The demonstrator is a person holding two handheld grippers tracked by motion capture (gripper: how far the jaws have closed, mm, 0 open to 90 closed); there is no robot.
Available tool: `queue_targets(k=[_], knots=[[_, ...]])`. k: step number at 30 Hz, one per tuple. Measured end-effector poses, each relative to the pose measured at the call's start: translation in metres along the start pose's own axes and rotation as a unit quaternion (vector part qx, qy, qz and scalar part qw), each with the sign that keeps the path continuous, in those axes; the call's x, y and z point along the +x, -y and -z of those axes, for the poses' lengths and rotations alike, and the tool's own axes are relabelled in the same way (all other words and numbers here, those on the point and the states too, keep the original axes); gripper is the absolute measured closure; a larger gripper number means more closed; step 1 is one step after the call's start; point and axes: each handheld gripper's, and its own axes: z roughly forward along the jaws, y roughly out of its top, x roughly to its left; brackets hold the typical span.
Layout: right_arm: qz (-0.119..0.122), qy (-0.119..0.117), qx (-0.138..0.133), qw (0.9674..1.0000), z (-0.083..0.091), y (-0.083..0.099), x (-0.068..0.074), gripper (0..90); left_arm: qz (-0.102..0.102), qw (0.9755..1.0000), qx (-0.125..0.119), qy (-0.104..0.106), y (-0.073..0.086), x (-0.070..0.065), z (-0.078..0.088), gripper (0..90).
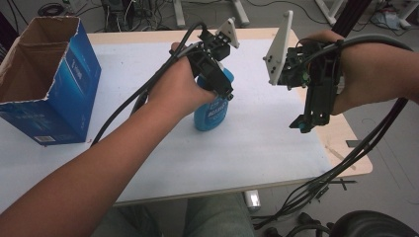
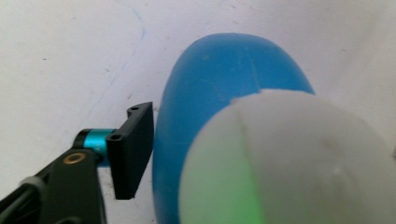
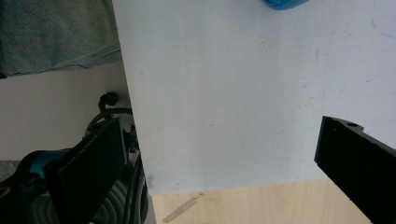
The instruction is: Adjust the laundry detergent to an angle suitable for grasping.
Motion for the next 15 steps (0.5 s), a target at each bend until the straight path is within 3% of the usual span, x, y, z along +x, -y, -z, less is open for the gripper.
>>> queue_targets(k=[5,15], knots=[[-0.001,0.000,-0.001,1.0000,-0.0004,-0.0001,-0.0002,1.0,-0.005,0.9999,-0.001,0.009,0.0001,-0.0012,-0.0001,38.0],[-0.001,0.000,0.000,1.0000,-0.0012,-0.0009,0.0002,1.0,-0.009,1.0000,0.001,0.003,0.0009,-0.0029,0.0010,39.2]])
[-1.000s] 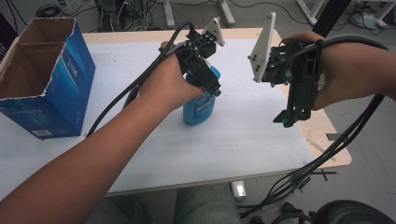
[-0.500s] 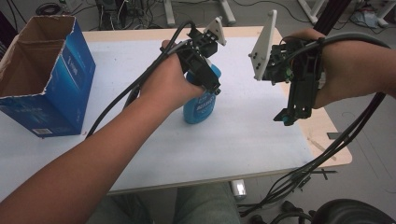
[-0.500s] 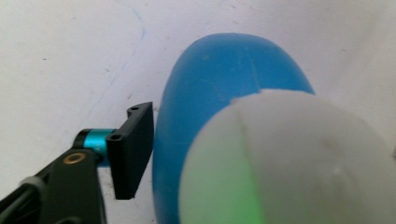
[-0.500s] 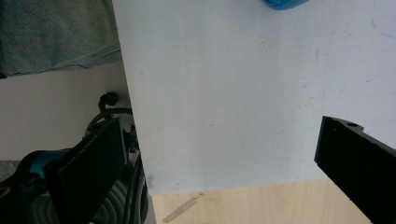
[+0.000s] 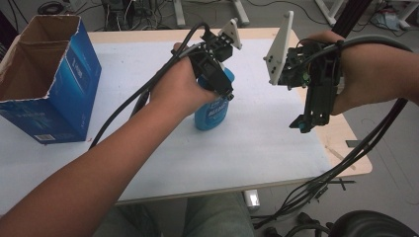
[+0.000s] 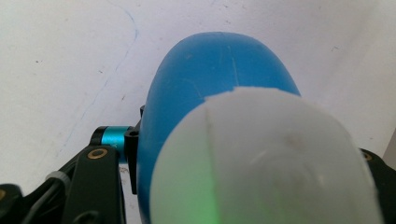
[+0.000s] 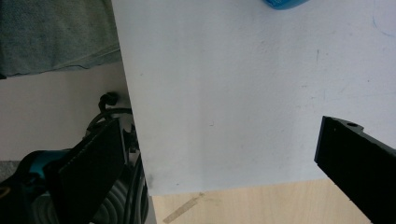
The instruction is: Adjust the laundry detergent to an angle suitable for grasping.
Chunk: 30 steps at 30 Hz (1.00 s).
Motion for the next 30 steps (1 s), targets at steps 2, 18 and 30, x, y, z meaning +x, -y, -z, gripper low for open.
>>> queue_targets(k=[2,18,30], knots=[[0.000,0.001,0.000,1.0000,0.000,0.000,0.000,1.0,-0.003,1.0000,0.001,0.000,0.000,-0.001,0.001,39.3],[0.001,0.003,-0.001,1.0000,0.001,-0.002,0.003,1.0,-0.025,0.9997,-0.002,0.007,0.006,-0.003,0.020,39.3],[0.006,0.008,-0.002,0.9999,0.004,-0.008,0.005,1.0,-0.056,0.9975,0.018,0.038,0.015,0.006,0.047,39.3]])
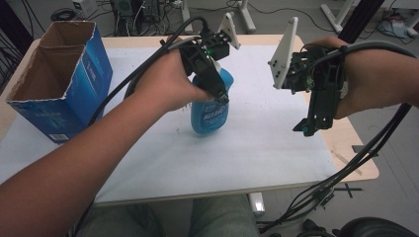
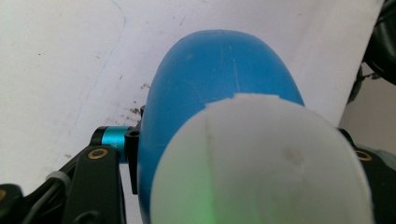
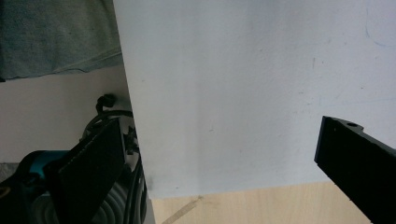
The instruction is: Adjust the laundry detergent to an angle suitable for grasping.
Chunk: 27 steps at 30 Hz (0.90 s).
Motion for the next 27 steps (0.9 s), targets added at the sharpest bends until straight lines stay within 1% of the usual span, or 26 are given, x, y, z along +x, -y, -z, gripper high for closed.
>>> queue_targets(k=[2,5,14,18,20,23,24,25,27], knots=[[0.001,0.000,0.000,1.0000,0.001,-0.001,0.000,1.0,-0.007,0.9999,0.006,0.008,0.002,0.002,0.005,39.2],[0.002,0.000,-0.001,1.0000,0.000,-0.004,0.000,1.0,-0.018,0.9997,0.006,0.014,0.006,0.004,0.014,39.2],[0.009,0.001,-0.001,1.0000,-0.001,-0.014,-0.001,1.0,-0.041,0.9990,0.009,0.013,0.017,0.009,0.034,39.2],[0.010,0.002,-0.004,0.9999,0.000,-0.016,-0.001,1.0,-0.052,0.9985,0.009,0.013,0.021,0.009,0.041,39.2],[0.007,0.001,-0.004,1.0000,-0.001,-0.017,-0.001,1.0,-0.059,0.9981,0.009,0.015,0.023,0.009,0.047,39.2],[0.006,-0.001,-0.002,1.0000,-0.002,-0.017,-0.001,1.0,-0.066,0.9976,0.007,0.020,0.026,0.009,0.053,39.2],[0.006,-0.001,-0.002,1.0000,-0.002,-0.017,-0.001,1.0,-0.066,0.9976,0.007,0.020,0.026,0.009,0.053,39.2],[0.008,-0.001,-0.002,1.0000,-0.002,-0.018,-0.001,1.0,-0.072,0.9970,0.008,0.025,0.028,0.010,0.056,39.2],[0.009,-0.001,-0.001,1.0000,-0.002,-0.020,0.000,1.0,-0.074,0.9969,0.007,0.026,0.029,0.010,0.057,39.2]])
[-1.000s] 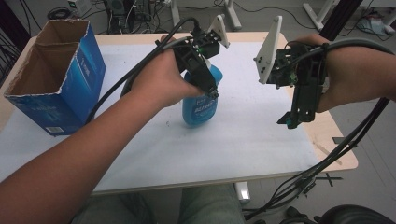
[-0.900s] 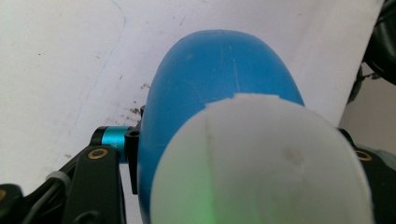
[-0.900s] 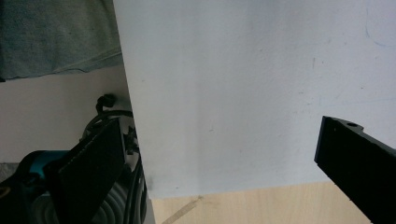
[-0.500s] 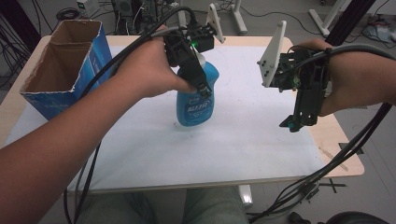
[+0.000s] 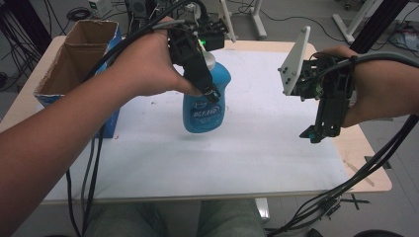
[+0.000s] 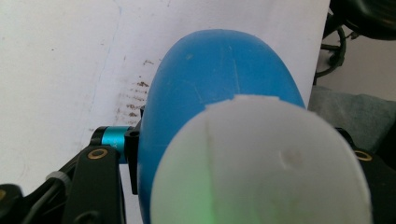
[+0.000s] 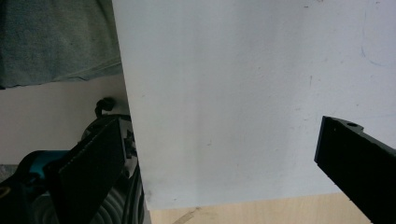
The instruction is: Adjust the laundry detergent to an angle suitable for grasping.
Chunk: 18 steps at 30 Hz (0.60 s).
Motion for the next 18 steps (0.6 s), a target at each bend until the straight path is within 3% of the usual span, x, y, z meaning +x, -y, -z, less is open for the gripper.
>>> queue_targets(k=[7,9,14,18], knots=[[0.004,0.000,0.002,1.0000,0.000,-0.004,0.001,1.0,-0.049,0.9985,0.005,0.022,0.006,-0.006,0.009,39.2],[0.004,0.001,0.001,1.0000,0.000,-0.005,0.001,1.0,-0.055,0.9981,0.006,0.025,0.007,-0.007,0.011,39.2],[0.003,-0.001,0.004,1.0000,-0.001,-0.006,0.001,1.0,-0.098,0.9935,0.009,0.057,0.014,-0.009,0.021,39.2],[0.005,-0.002,0.005,1.0000,-0.001,-0.007,0.001,1.0,-0.127,0.9892,0.022,0.071,0.020,-0.010,0.021,39.2]])
